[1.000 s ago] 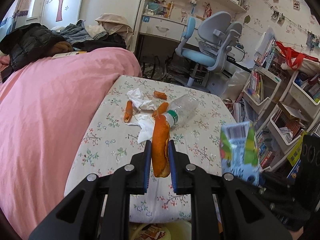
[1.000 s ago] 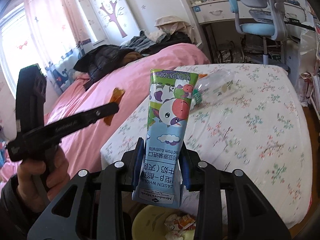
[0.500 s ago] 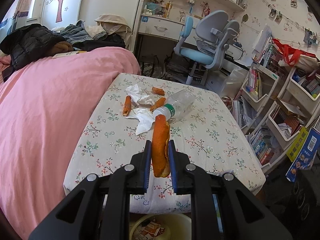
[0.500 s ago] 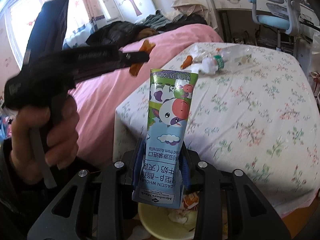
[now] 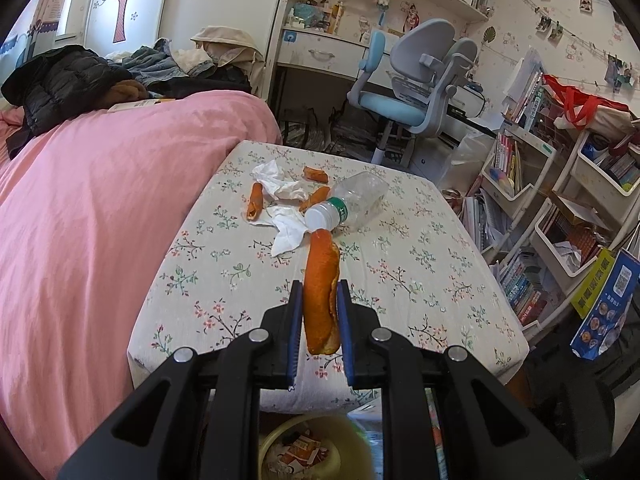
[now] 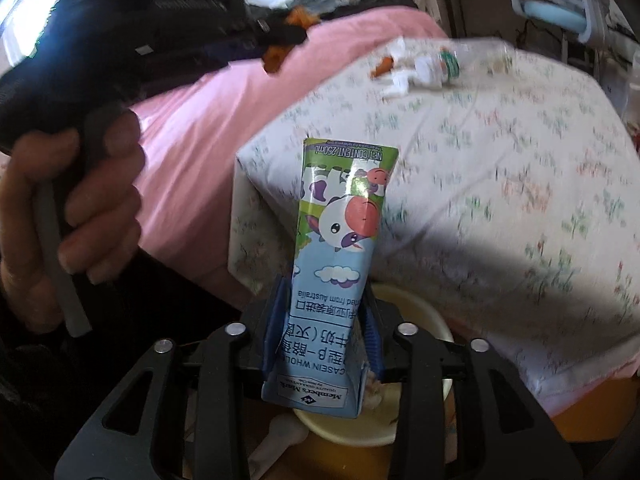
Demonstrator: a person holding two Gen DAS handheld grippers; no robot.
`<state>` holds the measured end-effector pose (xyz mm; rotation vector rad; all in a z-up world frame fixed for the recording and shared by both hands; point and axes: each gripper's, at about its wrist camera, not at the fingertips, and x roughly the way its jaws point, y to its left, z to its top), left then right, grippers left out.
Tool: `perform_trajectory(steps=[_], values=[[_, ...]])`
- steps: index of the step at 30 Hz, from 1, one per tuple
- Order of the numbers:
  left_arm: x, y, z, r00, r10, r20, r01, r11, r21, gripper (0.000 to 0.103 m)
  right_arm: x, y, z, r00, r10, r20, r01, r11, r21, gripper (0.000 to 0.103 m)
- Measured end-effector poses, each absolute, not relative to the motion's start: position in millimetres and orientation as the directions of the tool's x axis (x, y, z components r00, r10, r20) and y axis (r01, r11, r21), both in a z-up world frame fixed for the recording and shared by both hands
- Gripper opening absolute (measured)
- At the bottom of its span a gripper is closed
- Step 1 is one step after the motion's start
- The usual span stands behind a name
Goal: Collect trash
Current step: 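Carry the blue juice carton over the yellow bucket and open the right gripper, then carry the orange snack stick over the yellow bucket and open the left gripper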
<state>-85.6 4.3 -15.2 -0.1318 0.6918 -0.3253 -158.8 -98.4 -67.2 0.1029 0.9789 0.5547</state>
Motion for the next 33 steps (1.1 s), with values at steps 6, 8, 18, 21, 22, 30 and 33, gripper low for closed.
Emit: perform_trajectory(steps=[6, 8, 18, 21, 22, 30, 33], values=[[-99, 3, -22, 0.717, -0.338, -0.61, 0.254, 0.941, -0.222, 0.017, -156, -107, -65, 0.464, 0.473, -0.749, -0.371, 0.872, 0.321, 0.053], [-103, 2, -24, 0.714, -0.338, -0.613, 0.256, 0.941, -0.221, 0.017, -154, -110, -65, 0.47, 0.469, -0.747, -0.359, 0.876, 0.323, 0.054], [-110, -5, -29, 0.689, -0.338, -0.64, 0.272, 0.94, -0.204, 0.018, -151, -138, -57, 0.558, 0.422, -0.715, -0.243, 0.906, 0.346, 0.064], [-115, -11, -34, 0.669, -0.338, -0.662, 0.281, 0.94, -0.195, 0.017, -149, -150, -54, 0.588, 0.404, -0.701, -0.191, 0.911, 0.364, 0.065], [-118, -14, -36, 0.658, -0.338, -0.673, 0.289, 0.939, -0.189, 0.018, -148, -154, -53, 0.594, 0.4, -0.698, -0.179, 0.912, 0.37, 0.065], [-148, -39, -64, 0.551, -0.332, -0.766, 0.354, 0.924, -0.146, 0.017, -149, -176, -48, 0.636, 0.384, -0.669, -0.115, 0.905, 0.411, 0.065], [-159, -45, -77, 0.491, -0.327, -0.808, 0.371, 0.917, -0.145, 0.018, -150, -182, -45, 0.648, 0.383, -0.658, -0.103, 0.901, 0.422, 0.065]])
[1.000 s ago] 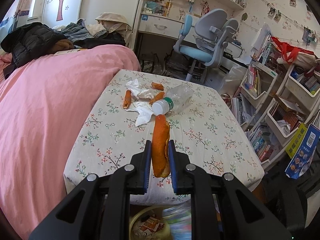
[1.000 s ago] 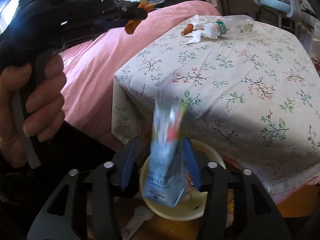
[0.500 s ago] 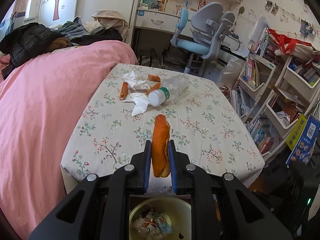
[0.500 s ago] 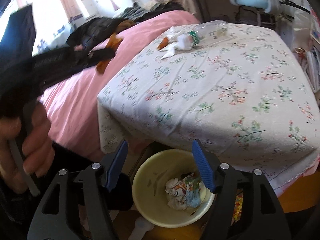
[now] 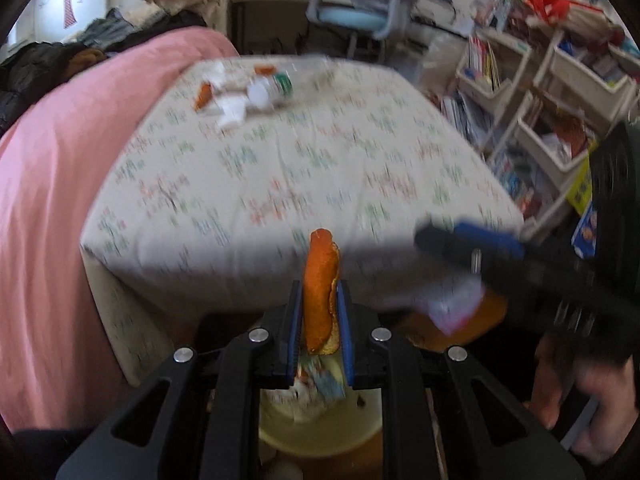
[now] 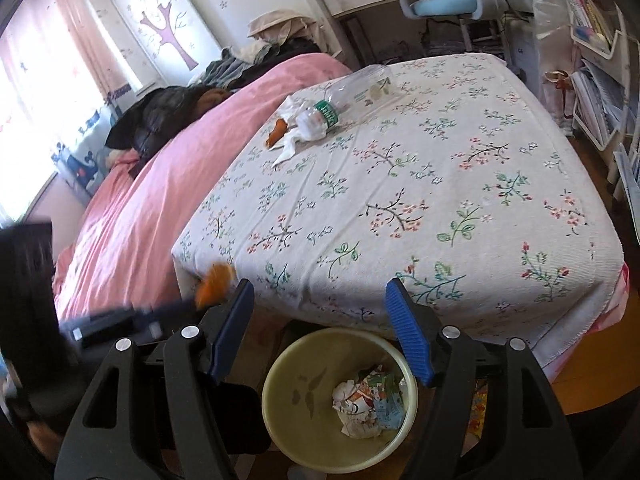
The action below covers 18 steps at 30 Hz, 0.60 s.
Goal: Collect trash
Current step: 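Carry the orange snack stick over the yellow bucket and open the left gripper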
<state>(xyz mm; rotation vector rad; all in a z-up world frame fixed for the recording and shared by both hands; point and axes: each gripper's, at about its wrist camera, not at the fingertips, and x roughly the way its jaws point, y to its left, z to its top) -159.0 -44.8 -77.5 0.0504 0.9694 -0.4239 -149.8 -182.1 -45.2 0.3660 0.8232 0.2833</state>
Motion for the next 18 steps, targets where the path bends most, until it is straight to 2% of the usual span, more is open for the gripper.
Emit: perform_trajectory(steps=[4, 7, 18], values=[[-167, -48, -94, 0.415, -0.299, -0.859, 0.373, 0.918, -0.139, 0.02, -150, -187, -43, 0.658, 0.38, -0.65, -0.09, 0.897, 0.433, 0.065], [-168, -47, -95, 0.418, -0.278, -0.865, 0.352, 0.927, -0.128, 0.056, -151, -191, -42, 0.666, 0.376, -0.645, -0.081, 0.895, 0.438, 0.065], [-168, -39, -83, 0.507, -0.265, -0.82, 0.309, 0.944, -0.114, 0.061, -153, -194, -41, 0.672, 0.368, -0.642, -0.069, 0.895, 0.441, 0.065]])
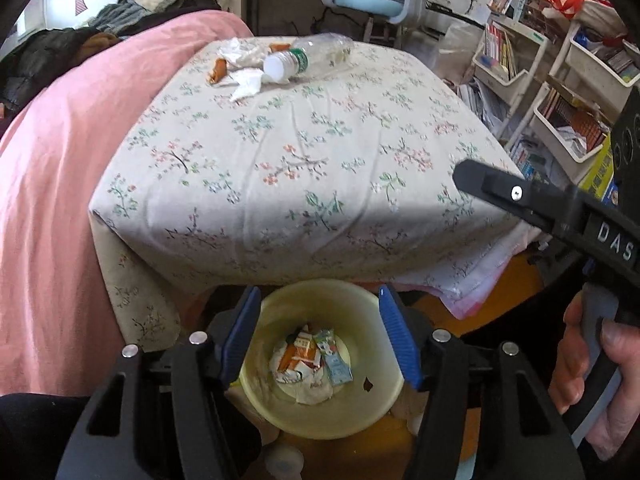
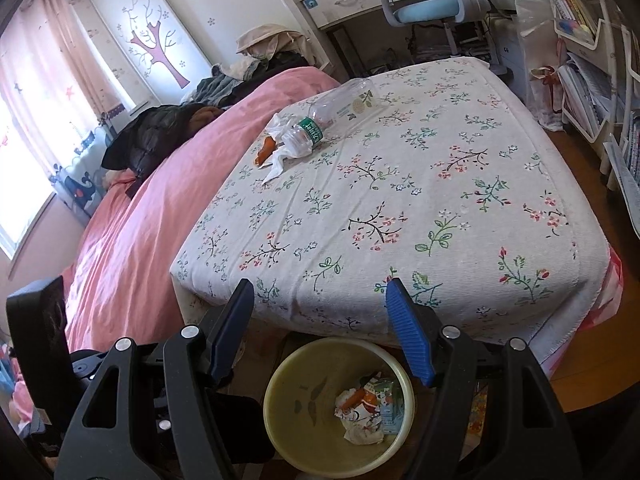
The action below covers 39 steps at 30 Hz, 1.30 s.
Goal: Collect trash
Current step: 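Carry the orange snack stick over the yellow bucket and open the left gripper, then move both grippers back toward the remaining trash on the table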
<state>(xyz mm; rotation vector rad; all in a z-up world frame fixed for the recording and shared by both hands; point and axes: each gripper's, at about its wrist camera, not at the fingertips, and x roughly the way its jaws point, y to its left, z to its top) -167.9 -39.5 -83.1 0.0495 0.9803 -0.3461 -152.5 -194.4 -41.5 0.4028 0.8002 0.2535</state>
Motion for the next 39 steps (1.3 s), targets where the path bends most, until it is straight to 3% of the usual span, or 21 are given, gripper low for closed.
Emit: perform_trajectory(steps=[13, 39], values=[[-169, -38, -71, 0.619, -0.207, -0.758, 0.282, 0.959, -0.032, 0.064, -150, -187, -47, 0.659, 0.363, -0.659, -0.077, 0.904, 0.422, 0.066], [-167, -25, -59, 0.684, -0.192, -0.703, 0.208, 0.976, -0.064, 0.067, -150, -175, -43, 0.669, 0.343, -0.66, -0.12, 0.926, 0.359, 0.066]])
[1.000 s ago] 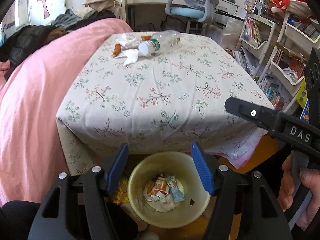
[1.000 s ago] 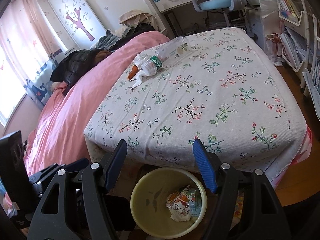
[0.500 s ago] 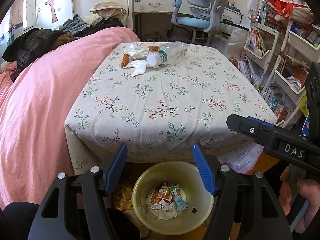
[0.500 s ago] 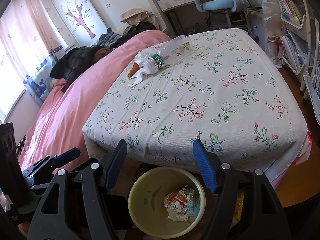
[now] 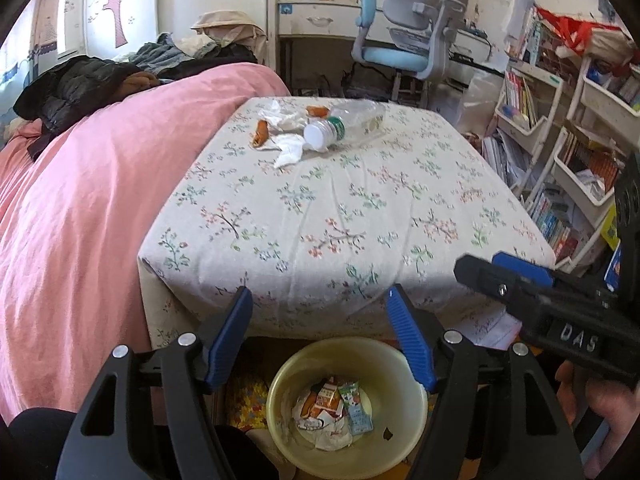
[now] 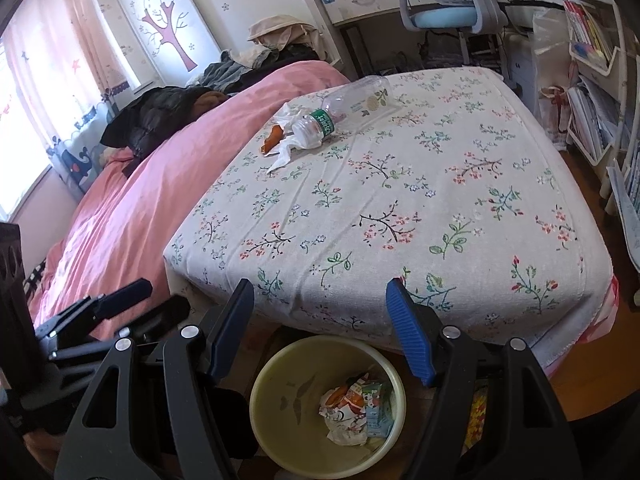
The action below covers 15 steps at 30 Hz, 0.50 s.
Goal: Collect trash
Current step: 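Move both grippers back toward the remaining trash on the table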
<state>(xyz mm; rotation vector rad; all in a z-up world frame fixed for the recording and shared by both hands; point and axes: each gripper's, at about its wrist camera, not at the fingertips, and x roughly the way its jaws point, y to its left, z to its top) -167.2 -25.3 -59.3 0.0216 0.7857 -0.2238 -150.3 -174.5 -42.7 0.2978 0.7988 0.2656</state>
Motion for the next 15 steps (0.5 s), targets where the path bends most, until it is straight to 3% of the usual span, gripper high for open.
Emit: perform_trajectory(steps=[11, 15], values=[[-145, -10, -43, 0.709, -0.197, -0.677, 0.163, 0.98, -0.115, 0.068, -142, -175, -32, 0.684, 0.353, -0.639, -0.143, 0.923, 0.357, 0.066], [-129, -6, -35, 0.72, -0.185, -0.669, 0.165, 0.982, -0.093, 0.068, -132, -174, -24, 0.69, 0.362, -0.627, -0.16, 0.921, 0.355, 0.074]])
